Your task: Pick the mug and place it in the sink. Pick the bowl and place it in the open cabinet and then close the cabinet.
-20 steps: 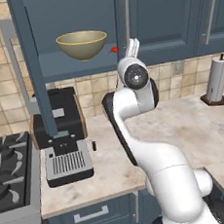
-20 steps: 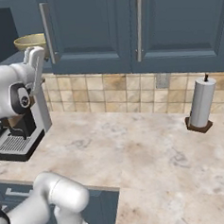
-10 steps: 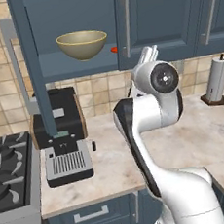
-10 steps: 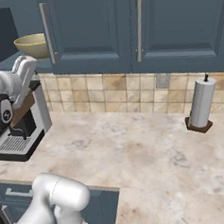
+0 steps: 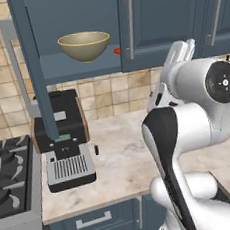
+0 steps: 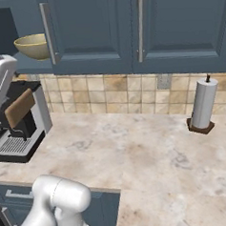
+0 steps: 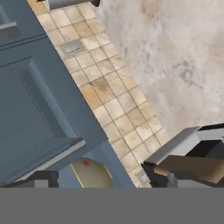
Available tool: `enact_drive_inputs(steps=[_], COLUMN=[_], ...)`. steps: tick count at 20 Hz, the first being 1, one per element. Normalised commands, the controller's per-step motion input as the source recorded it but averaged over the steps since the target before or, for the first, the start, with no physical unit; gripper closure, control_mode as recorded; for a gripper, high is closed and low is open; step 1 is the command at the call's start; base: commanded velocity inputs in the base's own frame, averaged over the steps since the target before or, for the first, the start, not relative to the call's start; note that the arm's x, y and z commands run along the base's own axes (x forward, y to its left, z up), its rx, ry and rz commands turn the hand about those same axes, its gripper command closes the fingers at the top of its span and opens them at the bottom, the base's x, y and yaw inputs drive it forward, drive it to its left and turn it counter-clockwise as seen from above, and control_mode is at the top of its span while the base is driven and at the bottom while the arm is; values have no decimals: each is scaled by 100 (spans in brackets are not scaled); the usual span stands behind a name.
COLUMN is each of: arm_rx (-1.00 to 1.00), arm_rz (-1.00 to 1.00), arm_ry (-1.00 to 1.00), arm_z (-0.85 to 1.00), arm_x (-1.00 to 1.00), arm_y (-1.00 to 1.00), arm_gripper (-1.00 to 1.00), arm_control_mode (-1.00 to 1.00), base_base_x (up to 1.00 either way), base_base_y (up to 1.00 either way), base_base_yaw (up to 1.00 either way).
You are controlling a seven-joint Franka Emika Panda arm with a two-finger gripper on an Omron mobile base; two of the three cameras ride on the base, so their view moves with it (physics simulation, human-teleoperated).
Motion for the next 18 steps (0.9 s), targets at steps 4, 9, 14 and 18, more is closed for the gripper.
enact_drive_inputs(steps=[4, 9, 14, 18], arm_rx=[0, 0, 0, 0], arm_rz=[0, 0, 0, 0], arm_ry=[-12, -11, 0, 0], arm_z=[0, -2, -33, -47], arm_x=[-94, -76, -35, -4], arm_y=[1, 3, 36, 59], arm_gripper=[-100, -100, -100, -100], arm_control_mode=[-100, -100, -100, -100], base_base_x=[0, 0, 0, 0], base_base_y=[0, 0, 0, 0], base_base_yaw=[0, 0, 0, 0])
